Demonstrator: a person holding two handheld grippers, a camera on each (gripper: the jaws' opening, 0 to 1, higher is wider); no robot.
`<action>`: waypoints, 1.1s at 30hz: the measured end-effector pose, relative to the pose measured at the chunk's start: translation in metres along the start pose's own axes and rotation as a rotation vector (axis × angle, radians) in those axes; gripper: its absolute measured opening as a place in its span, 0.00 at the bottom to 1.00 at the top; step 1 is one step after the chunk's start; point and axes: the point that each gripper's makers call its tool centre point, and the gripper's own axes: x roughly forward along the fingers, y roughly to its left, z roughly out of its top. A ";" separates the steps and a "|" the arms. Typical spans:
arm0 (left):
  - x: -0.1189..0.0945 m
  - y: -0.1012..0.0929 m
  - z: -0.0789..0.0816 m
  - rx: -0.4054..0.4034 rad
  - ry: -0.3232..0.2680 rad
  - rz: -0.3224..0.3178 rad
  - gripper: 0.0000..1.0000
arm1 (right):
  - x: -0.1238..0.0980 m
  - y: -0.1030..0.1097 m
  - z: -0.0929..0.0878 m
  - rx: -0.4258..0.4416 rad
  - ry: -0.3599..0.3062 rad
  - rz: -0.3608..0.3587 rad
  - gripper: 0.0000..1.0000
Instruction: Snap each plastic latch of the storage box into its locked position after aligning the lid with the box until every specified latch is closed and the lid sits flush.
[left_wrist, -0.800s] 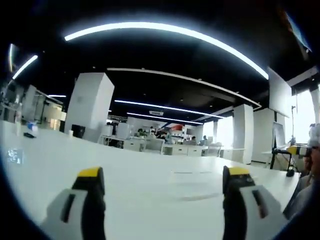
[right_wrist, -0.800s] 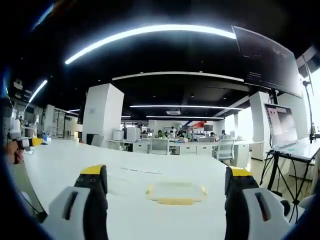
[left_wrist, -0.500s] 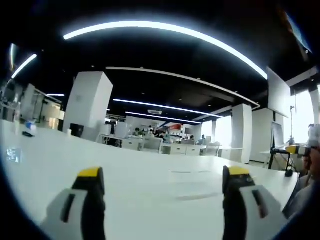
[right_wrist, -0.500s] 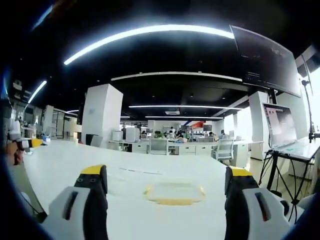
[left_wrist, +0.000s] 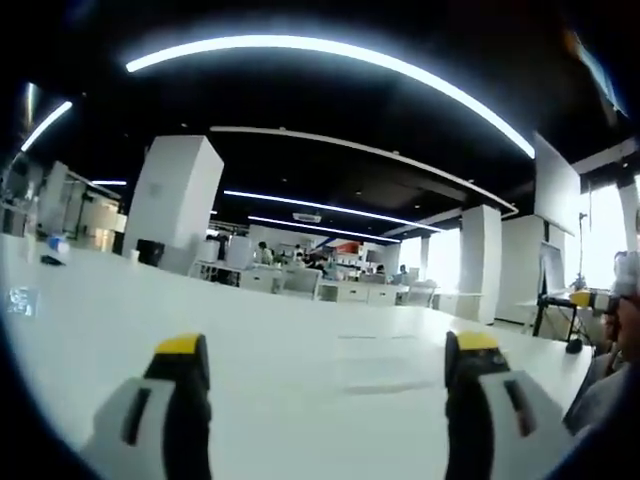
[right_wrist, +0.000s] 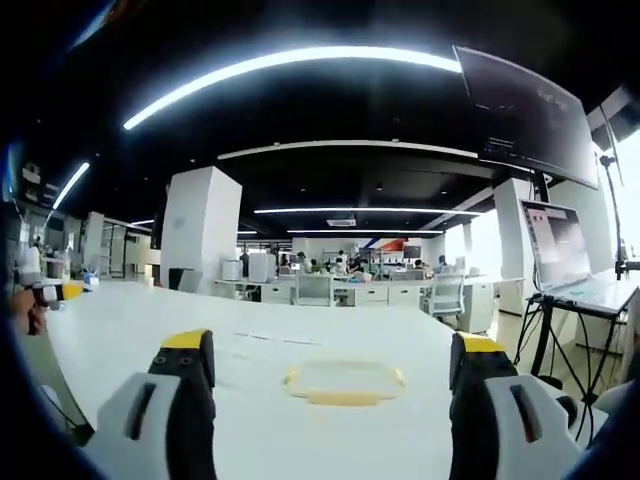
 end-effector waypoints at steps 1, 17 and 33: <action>0.000 -0.001 -0.001 -0.002 0.001 -0.001 0.99 | 0.000 0.000 0.000 0.001 0.001 0.000 1.00; -0.002 -0.001 -0.001 0.003 0.005 0.003 0.99 | -0.002 -0.007 -0.002 0.002 0.006 -0.011 1.00; 0.005 -0.014 -0.009 -0.025 0.022 -0.028 0.97 | 0.001 -0.025 0.000 -0.027 0.011 -0.023 1.00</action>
